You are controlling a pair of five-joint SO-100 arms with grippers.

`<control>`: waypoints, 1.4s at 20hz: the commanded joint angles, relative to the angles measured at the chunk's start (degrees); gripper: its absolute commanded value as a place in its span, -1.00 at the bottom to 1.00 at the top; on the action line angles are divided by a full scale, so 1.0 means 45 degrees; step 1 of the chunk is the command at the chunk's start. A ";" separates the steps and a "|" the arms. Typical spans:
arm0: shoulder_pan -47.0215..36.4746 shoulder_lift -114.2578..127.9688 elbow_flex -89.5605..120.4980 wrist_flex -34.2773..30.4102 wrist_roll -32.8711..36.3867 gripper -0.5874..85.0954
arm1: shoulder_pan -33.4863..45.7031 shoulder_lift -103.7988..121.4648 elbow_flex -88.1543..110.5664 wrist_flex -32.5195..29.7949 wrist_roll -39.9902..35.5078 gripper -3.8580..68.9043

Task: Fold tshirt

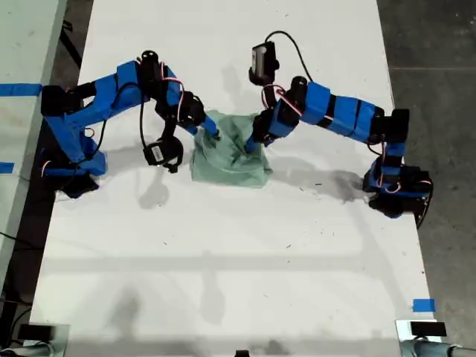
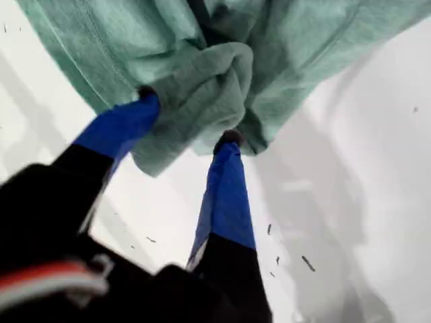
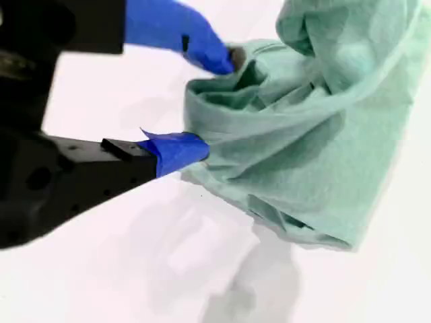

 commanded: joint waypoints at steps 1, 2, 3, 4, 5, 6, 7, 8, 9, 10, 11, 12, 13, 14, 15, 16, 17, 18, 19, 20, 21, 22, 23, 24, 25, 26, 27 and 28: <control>-0.1758 0.0566 -0.0234 -0.0430 0.0430 -0.26 | 0.1699 0.1035 -0.0273 -0.0625 -0.0781 -0.10; -0.2578 0.0586 -0.0234 -0.0566 0.0820 -0.25 | 0.2520 0.1094 -0.0273 -0.0625 -0.1035 -0.13; -0.3477 0.0586 -0.0234 -0.0684 0.1211 -0.25 | 0.3379 0.1191 -0.0215 -0.0586 -0.1387 -0.14; -0.4355 0.0586 -0.0234 -0.0801 0.1641 -0.25 | 0.4258 0.1250 -0.0098 -0.0469 -0.1699 -0.15; -0.5176 0.0586 -0.0195 -0.0937 0.1992 -0.25 | 0.5078 0.1270 -0.0039 -0.0273 -0.2109 -0.16; -0.5879 0.0547 -0.0215 -0.1016 0.2402 -0.25 | 0.5801 0.1309 0.0078 -0.0078 -0.2539 -0.17; -0.6406 0.0547 -0.0215 -0.1016 0.2637 -0.25 | 0.6445 0.1348 0.0176 0.0254 -0.2852 -0.17; -0.6777 0.0645 -0.0215 -0.1016 0.2949 -0.25 | 0.6992 0.1484 0.0410 0.0547 -0.3105 -0.18; -0.7070 0.0742 -0.0195 -0.0937 0.3125 -0.25 | 0.7461 0.1777 0.0879 0.0703 -0.3340 -0.18; -0.7246 0.0898 -0.0078 -0.0898 0.3379 -0.28 | 0.7832 0.2266 0.1562 0.0723 -0.3535 -0.18; -0.7305 0.1074 0.0059 -0.0820 0.3496 -0.31 | 0.8066 0.2949 0.2363 0.0664 -0.3633 -0.19; -0.7324 0.1250 0.0254 -0.0801 0.3496 -0.31 | 0.8203 0.3750 0.3281 0.0449 -0.3691 -0.20; -0.7305 0.1426 0.0508 -0.0820 0.3496 -0.32 | 0.8281 0.4512 0.4102 0.0215 -0.3711 -0.22; -0.7227 0.1582 0.0801 -0.0879 0.3516 -0.39 | 0.8301 0.5156 0.4805 0.0098 -0.3711 -0.26; -0.7129 0.1777 0.1133 -0.0957 0.3516 -0.50 | 0.8281 0.5703 0.5469 0.0059 -0.3672 -0.31; -0.6992 0.2246 0.1836 -0.1270 0.3516 -0.75 | 0.8164 0.6250 0.6172 -0.0020 -0.3594 -0.37; -0.6855 0.2988 0.2812 -0.1758 0.3437 -0.83 | 0.7949 0.6855 0.6973 -0.0137 -0.3555 -0.46; -0.6680 0.4121 0.4160 -0.2383 0.3437 -0.93 | 0.7676 0.7598 0.7910 -0.0273 -0.3398 -0.55; -0.6563 0.5371 0.5684 -0.2969 0.3437 -0.98 | 0.7383 0.8477 0.8926 -0.0410 -0.3203 -0.55; -0.6406 0.6602 0.7227 -0.3379 0.3437 -0.98 | 0.7090 0.9492 0.9980 -0.0547 -0.2754 -0.57; -0.6094 0.7617 0.8574 -0.3652 0.3203 -0.98 | 0.6699 1.0488 1.1035 -0.0723 -0.2422 -0.68; -0.5488 0.8438 0.9746 -0.3906 0.2832 -0.98 | 0.6230 1.1465 1.2051 -0.0879 -0.1992 -0.81; -0.4688 0.9102 1.0742 -0.4258 0.2246 -0.98 | 0.5645 1.2344 1.2969 -0.0977 -0.1445 -0.92; -0.3672 0.9648 1.1699 -0.4727 0.1563 -0.98 | 0.4941 1.3203 1.4004 -0.1230 -0.0762 -0.92; -0.2598 1.0098 1.2676 -0.5273 0.0820 -0.98 | 0.4102 1.4043 1.5039 -0.1484 -0.0078 -0.92; -0.1582 1.0664 1.3789 -0.5996 0.0156 -0.98 | 0.3281 1.4883 1.6055 -0.1719 0.0664 -0.92; -0.0703 1.1426 1.5059 -0.6797 -0.0586 -0.98 | 0.2480 1.5723 1.7012 -0.1992 0.1406 -0.92; -0.0020 1.2441 1.6484 -0.7617 -0.1309 -0.98 | 0.1719 1.6816 1.8066 -0.2305 0.2148 -0.92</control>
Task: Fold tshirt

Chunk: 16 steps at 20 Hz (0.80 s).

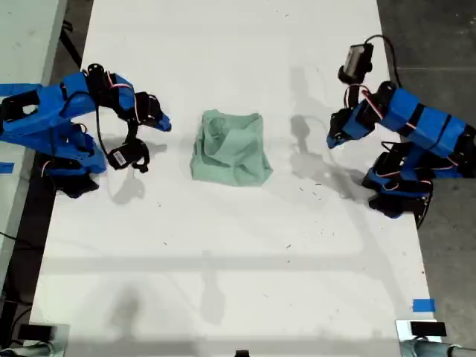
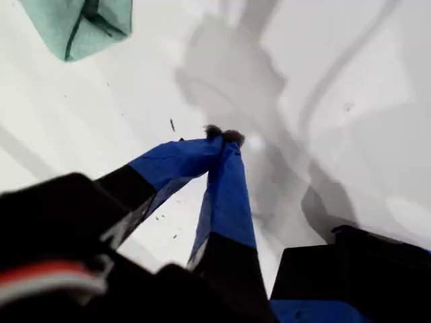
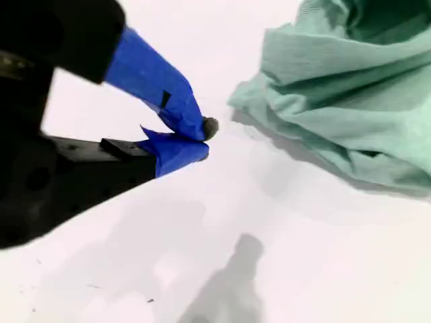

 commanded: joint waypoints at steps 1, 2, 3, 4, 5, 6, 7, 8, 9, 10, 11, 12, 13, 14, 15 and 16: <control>0.1797 0.3066 0.3340 -0.1953 -0.1992 -0.98 | -0.1758 0.3223 0.2402 -0.0918 0.1699 -0.92; 0.2109 0.4512 0.5000 -0.2520 -0.2441 -0.98 | -0.2031 0.4629 0.3457 -0.0879 0.2031 -0.92; 0.2246 0.5879 0.6484 -0.2617 -0.3086 -0.98 | -0.2168 0.6016 0.4336 -0.0508 0.2266 -0.92; 0.2422 0.7402 0.7559 -0.2578 -0.3398 -0.98 | -0.2402 0.7285 0.4883 -0.0293 0.2109 -0.92; 0.2598 0.8594 0.8105 -0.2422 -0.3574 -0.98 | -0.2813 0.7891 0.5059 -0.0371 0.2305 -0.92; 0.2695 0.9395 0.8379 -0.2363 -0.3711 -0.98 | -0.2832 0.8008 0.5215 -0.0586 0.2285 -0.92; 0.2695 0.9863 0.8613 -0.2363 -0.3770 -0.98 | -0.2832 0.7891 0.5332 -0.0762 0.2285 -0.92; 0.2715 0.9980 0.8828 -0.2422 -0.3906 -0.98 | -0.2871 0.7891 0.5469 -0.0918 0.2305 -0.92; 0.2715 1.0195 0.9219 -0.2441 -0.4121 -0.98 | -0.2891 0.7891 0.5566 -0.1191 0.2344 -0.92; 0.2793 1.0703 0.9766 -0.2500 -0.4375 -0.98 | -0.3066 0.7598 0.5527 -0.1680 0.2305 -0.92; 0.2813 1.1953 1.0625 -0.2637 -0.4492 -0.98 | -0.3320 0.6562 0.5078 -0.2480 0.2285 -0.92; 0.2832 1.3965 1.1367 -0.2129 -0.4668 -0.98 | -0.3594 0.4727 0.4141 -0.3340 0.2148 -0.92; 0.3027 1.5801 1.1602 -0.1504 -0.4707 -0.98 | -0.3887 0.2617 0.2871 -0.3984 0.2031 -0.92; 0.3008 1.6387 1.1641 -0.1348 -0.4707 -0.98 | -0.4238 0.0703 0.1582 -0.4727 0.1914 -0.92; 0.2949 1.5898 1.1641 -0.1484 -0.4727 -0.98 | -0.4512 -0.0859 0.0371 -0.5449 0.1738 -0.92; 0.2910 1.5254 1.1602 -0.1680 -0.4766 -0.98 | -0.4805 -0.2520 -0.1191 -0.5801 0.1543 -0.92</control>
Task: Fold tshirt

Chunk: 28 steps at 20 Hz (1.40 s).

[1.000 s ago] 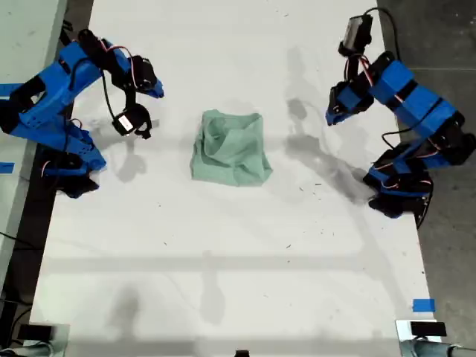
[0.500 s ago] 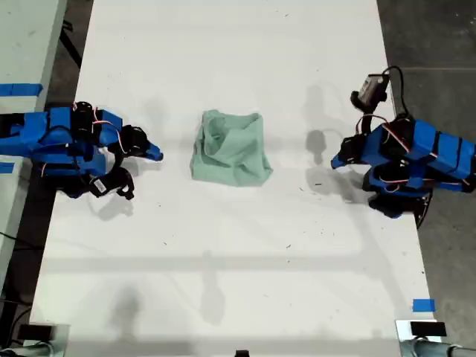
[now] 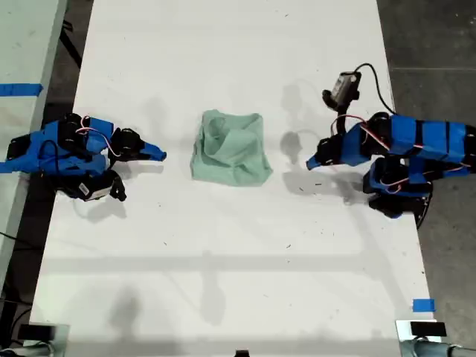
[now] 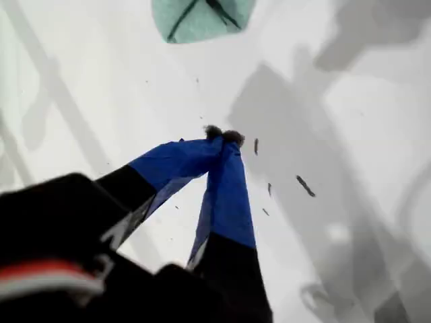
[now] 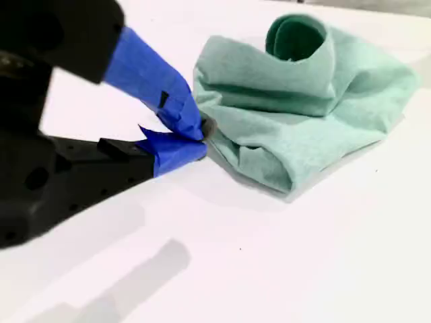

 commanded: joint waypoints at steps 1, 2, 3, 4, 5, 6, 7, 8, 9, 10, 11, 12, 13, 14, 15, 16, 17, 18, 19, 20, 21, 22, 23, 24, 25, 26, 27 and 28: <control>0.0000 -0.0527 0.0137 -0.0215 -0.0195 -0.98 | -0.0820 -0.4824 -0.4785 -0.1152 -0.0547 -0.92; 0.0020 -0.0371 0.0176 -0.0195 -0.0195 -0.98 | -0.1133 -0.6680 -0.6699 -0.1152 -0.0762 -0.92; -0.0039 -0.0352 0.0176 -0.0195 -0.0195 -0.98 | -0.1445 -0.8516 -0.8730 -0.1094 -0.0938 -0.92; -0.0137 -0.0391 0.0176 -0.0215 -0.0137 -0.98 | -0.1738 -1.0352 -1.0703 -0.0996 -0.1074 -0.92; -0.0156 -0.0391 0.0176 -0.0215 -0.0117 -0.98 | -0.1973 -1.2187 -1.2852 -0.0625 -0.1211 -0.92; -0.0137 -0.0391 0.0176 -0.0215 -0.0117 -0.98 | -0.2207 -1.3926 -1.4961 -0.0117 -0.1348 -0.92; -0.0078 -0.0391 0.0195 -0.0215 -0.0117 -0.98 | -0.2402 -1.5469 -1.6934 0.0273 -0.1484 -0.92; -0.0059 -0.0391 0.0195 -0.0234 -0.0117 -0.98 | -0.2520 -1.6719 -1.8496 0.0566 -0.1602 -0.92; -0.0039 -0.0410 0.0195 -0.0234 -0.0117 -0.98 | -0.2578 -1.7598 -1.9512 0.0723 -0.1621 -0.92; -0.0020 -0.0410 0.0195 -0.0234 -0.0117 -0.98 | -0.2578 -1.8027 -1.9863 0.0645 -0.1621 -0.92; -0.0020 -0.0410 0.0195 -0.0234 -0.0117 -0.98 | -0.2578 -1.8145 -1.9883 0.0547 -0.1582 -0.92; -0.0020 -0.0410 0.0195 -0.0234 -0.0117 -0.98 | -0.2539 -1.8203 -1.9883 0.0547 -0.1621 -0.92; -0.0020 -0.0410 0.0195 -0.0234 -0.0117 -0.98 | -0.2500 -1.8262 -1.9883 0.0547 -0.1621 -0.92; 0.0000 -0.0410 0.0195 -0.0234 -0.0117 -0.98 | -0.2461 -1.8281 -1.9883 0.0527 -0.1680 -0.92; 0.0000 -0.0410 0.0195 -0.0234 -0.0117 -0.98 | -0.2383 -1.8340 -1.9883 0.0469 -0.1738 -0.92; 0.0000 -0.0410 0.0195 -0.0234 -0.0117 -0.98 | -0.2246 -1.8398 -1.9883 0.0371 -0.1895 -0.92; 0.0000 -0.0410 0.0195 -0.0234 -0.0117 -0.98 | -0.1953 -1.8555 -1.9883 0.0195 -0.2129 -0.92; 0.0000 -0.0410 0.0195 -0.0234 -0.0117 -0.98 | -0.1563 -1.8750 -1.9922 0.0078 -0.2422 -0.92; 0.0000 -0.0410 0.0195 -0.0234 -0.0117 -0.98 | -0.1016 -1.8965 -1.9922 -0.0098 -0.2812 -0.92; 0.0000 -0.0410 0.0195 -0.0234 -0.0117 -0.98 | -0.0293 -1.9297 -1.9941 -0.0410 -0.3223 -0.92; 0.0020 -0.0410 0.0195 -0.0234 -0.0117 -0.98 | 0.0527 -1.9609 -2.0059 -0.0684 -0.3711 -0.92; 0.0039 -0.0410 0.0195 -0.0234 -0.0117 -0.98 | 0.1504 -1.9844 -2.0469 -0.0781 -0.4336 -0.92; 0.0059 -0.0410 0.0195 -0.0234 -0.0117 -0.98 | 0.2559 -1.9922 -2.1250 -0.0508 -0.5020 -0.92; 0.0117 -0.0410 0.0195 -0.0234 -0.0117 -0.98 | 0.3633 -1.9648 -2.1855 -0.0273 -0.5566 -0.92; 0.0156 -0.0410 0.0195 -0.0234 -0.0117 -0.98 | 0.4668 -1.9199 -2.2129 -0.0098 -0.5937 -0.92; 0.0137 -0.0410 0.0195 -0.0234 -0.0137 -0.98 | 0.5605 -1.8613 -2.2129 0.0078 -0.6152 -0.92; 0.0117 -0.0410 0.0195 -0.0234 -0.0137 -0.98 | 0.6289 -1.7930 -2.2031 0.0391 -0.6309 -0.92; 0.0098 -0.0410 0.0195 -0.0234 -0.0137 -0.98 | 0.6699 -1.7188 -2.1777 0.0645 -0.6445 -0.92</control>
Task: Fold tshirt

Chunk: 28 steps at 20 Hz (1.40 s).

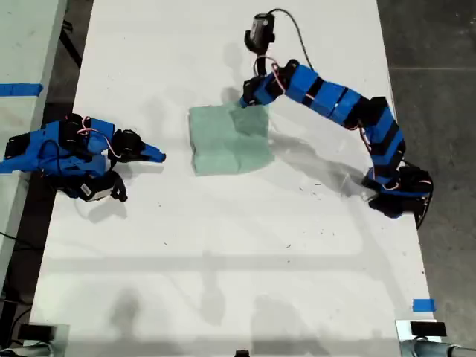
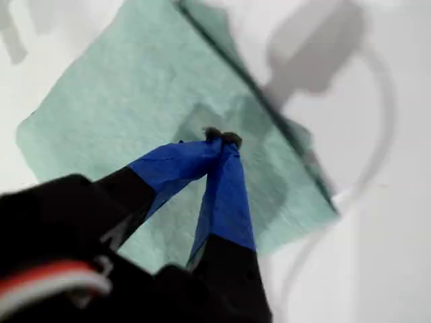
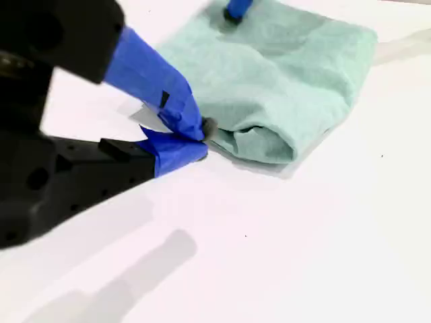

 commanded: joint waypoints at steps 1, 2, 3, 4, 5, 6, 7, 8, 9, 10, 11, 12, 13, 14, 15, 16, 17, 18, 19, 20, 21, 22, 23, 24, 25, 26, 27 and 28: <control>0.0098 0.0020 0.0078 -0.0234 -0.0098 -0.98 | 0.1211 0.2871 -0.0488 0.0684 -0.0527 -0.92; 0.0059 0.0020 0.0078 -0.0234 -0.0078 -0.98 | 0.1270 0.3262 -0.0391 0.1074 -0.0625 -0.92; 0.0020 0.0020 0.0078 -0.0234 -0.0078 -0.98 | 0.1270 0.3535 -0.0293 0.1504 -0.0703 -0.92; 0.0000 0.0039 0.0098 -0.0234 -0.0078 -0.98 | 0.1211 0.3906 0.0059 0.1738 -0.0723 -0.92; 0.0000 0.0059 0.0098 -0.0215 -0.0078 -0.98 | 0.1133 0.4395 0.0547 0.2031 -0.0723 -0.92; -0.0020 0.0098 0.0098 -0.0215 -0.0078 -0.98 | 0.1016 0.5137 0.1367 0.2207 -0.0664 -0.92; 0.0000 0.0137 0.0098 -0.0195 -0.0117 -0.98 | 0.0859 0.6113 0.2520 0.2305 -0.0547 -0.92; 0.0039 0.0312 0.0117 -0.0137 -0.0137 -0.98 | 0.0605 0.7363 0.4023 0.2344 -0.0410 -0.92; 0.0020 0.0625 0.0117 -0.0020 -0.0137 -0.98 | 0.0313 0.8809 0.5703 0.2324 -0.0195 -0.92; 0.0020 0.1133 0.0137 0.0156 -0.0137 -0.98 | -0.0020 1.0352 0.7559 0.2305 0.0156 -0.92; 0.0059 0.1816 0.0156 0.0371 -0.0137 -0.94 | -0.0352 1.1992 0.9570 0.2129 0.0605 -0.92; 0.0117 0.2266 0.0137 0.0547 -0.0137 -0.91 | -0.0723 1.3828 1.1777 0.1836 0.1191 -0.92; 0.0137 0.2246 0.0117 0.0547 -0.0156 -0.86 | -0.1094 1.5723 1.4062 0.1465 0.1855 -0.92; 0.0137 0.2246 0.0117 0.0547 -0.0117 -0.84 | -0.1523 1.7520 1.6133 0.1367 0.2598 -0.92; 0.0176 0.2246 0.0098 0.0566 -0.0156 -0.83 | -0.2012 1.9297 1.8125 0.1309 0.3398 -0.92; 0.0176 0.2246 0.0098 0.0566 -0.0176 -0.85 | -0.2598 2.0820 1.9727 0.1289 0.4102 -0.92; 0.0176 0.2246 0.0078 0.0586 -0.0195 -0.84 | -0.3145 2.2188 2.1250 0.1309 0.4902 -0.92; 0.0176 0.2246 0.0078 0.0586 -0.0195 -0.82 | -0.3750 2.3496 2.2676 0.1328 0.5703 -0.92; 0.0215 0.2246 0.0078 0.0586 -0.0195 -0.64 | -0.4355 2.4863 2.4004 0.1367 0.6523 -0.92; 0.0293 0.2246 0.0078 0.0605 -0.0195 -0.47 | -0.4961 2.6250 2.5195 0.1582 0.7324 -0.92; 0.0430 0.2246 0.0078 0.0605 -0.0195 -0.47 | -0.5430 2.7812 2.6328 0.2012 0.8047 -0.92; 0.0645 0.2246 0.0078 0.0605 -0.0195 -0.47 | -0.5840 2.9824 2.7441 0.2715 0.8770 -0.92; 0.0918 0.2246 0.0078 0.0605 -0.0195 -0.47 | -0.6250 3.2305 2.8516 0.3770 0.9375 -0.92; 0.1172 0.2246 0.0078 0.0605 -0.0195 -0.47 | -0.6602 3.2715 2.9063 0.3594 0.9492 -0.92; 0.1367 0.2246 0.0078 0.0605 -0.0195 -0.48 | -0.6660 3.2168 2.9102 0.3574 0.9844 -0.92; 0.1504 0.2246 0.0078 0.0605 -0.0195 -0.48 | -0.6797 3.1992 2.9141 0.3555 1.0371 -0.91; 0.1582 0.2246 0.0078 0.0605 -0.0195 -0.48 | -0.6855 3.2148 2.9199 0.3379 1.1230 -0.85; 0.1602 0.2246 0.0078 0.0605 -0.0195 -0.48 | -0.6875 3.2637 2.9258 0.3262 1.1875 -0.76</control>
